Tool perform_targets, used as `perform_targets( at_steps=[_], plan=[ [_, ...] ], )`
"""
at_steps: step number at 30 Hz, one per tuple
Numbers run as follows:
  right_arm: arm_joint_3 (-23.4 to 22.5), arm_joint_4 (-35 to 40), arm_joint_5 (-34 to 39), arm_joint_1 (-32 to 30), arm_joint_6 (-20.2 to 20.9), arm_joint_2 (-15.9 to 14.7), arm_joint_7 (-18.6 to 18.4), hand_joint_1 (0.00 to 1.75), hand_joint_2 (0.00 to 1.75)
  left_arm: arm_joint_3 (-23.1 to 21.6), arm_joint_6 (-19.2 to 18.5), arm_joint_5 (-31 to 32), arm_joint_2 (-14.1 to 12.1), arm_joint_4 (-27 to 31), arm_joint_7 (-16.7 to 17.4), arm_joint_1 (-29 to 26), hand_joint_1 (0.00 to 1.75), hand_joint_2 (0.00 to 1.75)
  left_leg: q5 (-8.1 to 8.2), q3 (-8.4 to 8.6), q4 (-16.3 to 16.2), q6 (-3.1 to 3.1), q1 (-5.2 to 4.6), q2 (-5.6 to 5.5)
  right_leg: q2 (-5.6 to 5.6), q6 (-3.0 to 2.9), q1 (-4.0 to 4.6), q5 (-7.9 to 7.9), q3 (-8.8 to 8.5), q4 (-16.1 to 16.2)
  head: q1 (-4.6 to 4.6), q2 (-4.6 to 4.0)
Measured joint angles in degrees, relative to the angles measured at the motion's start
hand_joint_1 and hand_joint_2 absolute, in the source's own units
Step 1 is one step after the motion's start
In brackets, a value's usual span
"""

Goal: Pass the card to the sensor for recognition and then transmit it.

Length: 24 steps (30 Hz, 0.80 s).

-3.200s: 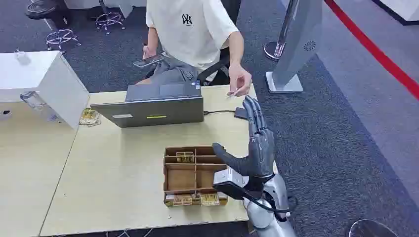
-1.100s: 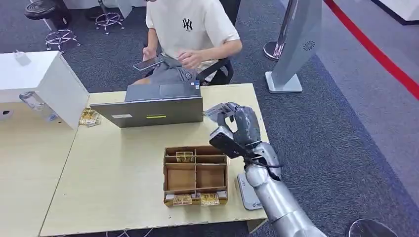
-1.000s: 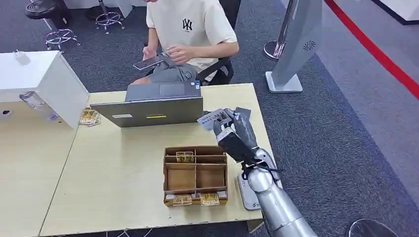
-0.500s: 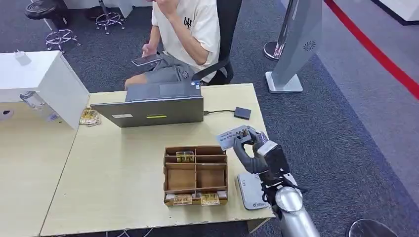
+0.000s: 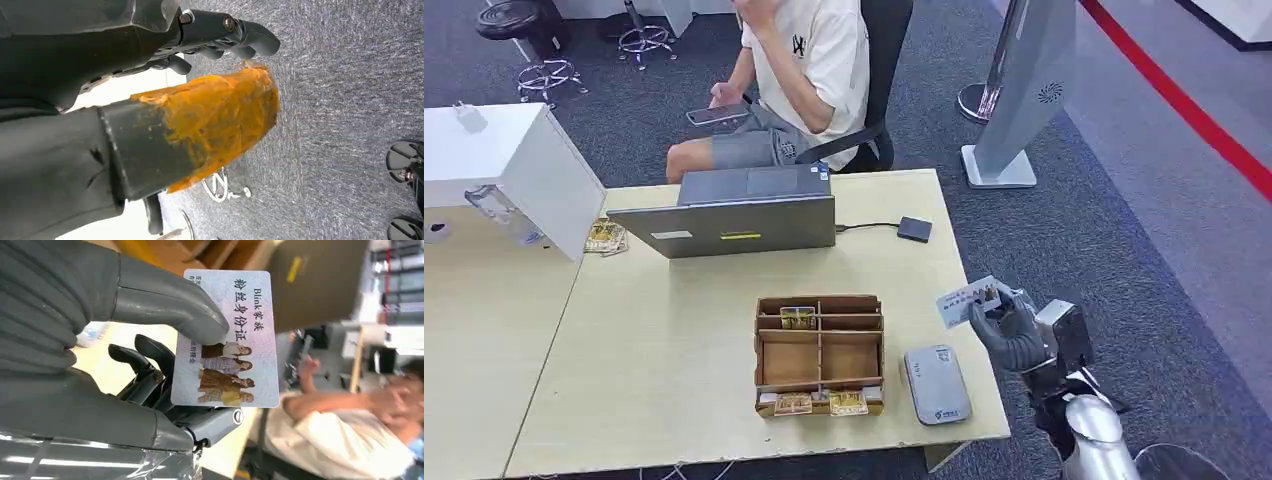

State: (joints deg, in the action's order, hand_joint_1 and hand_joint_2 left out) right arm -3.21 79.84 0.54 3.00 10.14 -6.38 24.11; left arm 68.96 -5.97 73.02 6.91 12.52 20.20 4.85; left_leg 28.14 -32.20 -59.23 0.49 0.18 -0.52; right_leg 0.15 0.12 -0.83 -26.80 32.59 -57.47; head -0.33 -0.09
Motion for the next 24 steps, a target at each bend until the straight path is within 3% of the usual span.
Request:
perform_targets(
  at_steps=[7,14,24],
  plan=[
    [-0.47,-5.46,-9.27,0.4,1.97,-3.0,0.2,1.75,1.75,0.0,-0.02,-0.09,0.0,0.0,0.0,0.0,0.0,0.0,0.0,-0.04,0.0,0.0,0.0,0.0,-0.01,0.0,-0.01,0.01,-0.01,0.0,0.0,0.0],
    [4.28,-8.67,-19.13,2.13,0.28,-5.45,1.03,1.75,1.75,0.02,-0.02,-0.68,0.0,0.0,0.15,0.02,0.0,0.0,-0.01,-0.02,0.0,0.0,0.0,0.01,0.0,0.0,0.0,0.01,-0.01,0.0,0.0,0.0],
    [10.14,-12.61,-24.33,6.27,-0.27,-8.35,1.11,1.75,1.75,0.96,-0.02,-1.03,0.0,0.0,0.37,0.02,0.0,0.0,-0.02,-0.02,0.0,0.03,0.0,0.01,0.0,0.0,-0.01,0.03,-0.01,0.0,0.0,0.0]
  ],
)
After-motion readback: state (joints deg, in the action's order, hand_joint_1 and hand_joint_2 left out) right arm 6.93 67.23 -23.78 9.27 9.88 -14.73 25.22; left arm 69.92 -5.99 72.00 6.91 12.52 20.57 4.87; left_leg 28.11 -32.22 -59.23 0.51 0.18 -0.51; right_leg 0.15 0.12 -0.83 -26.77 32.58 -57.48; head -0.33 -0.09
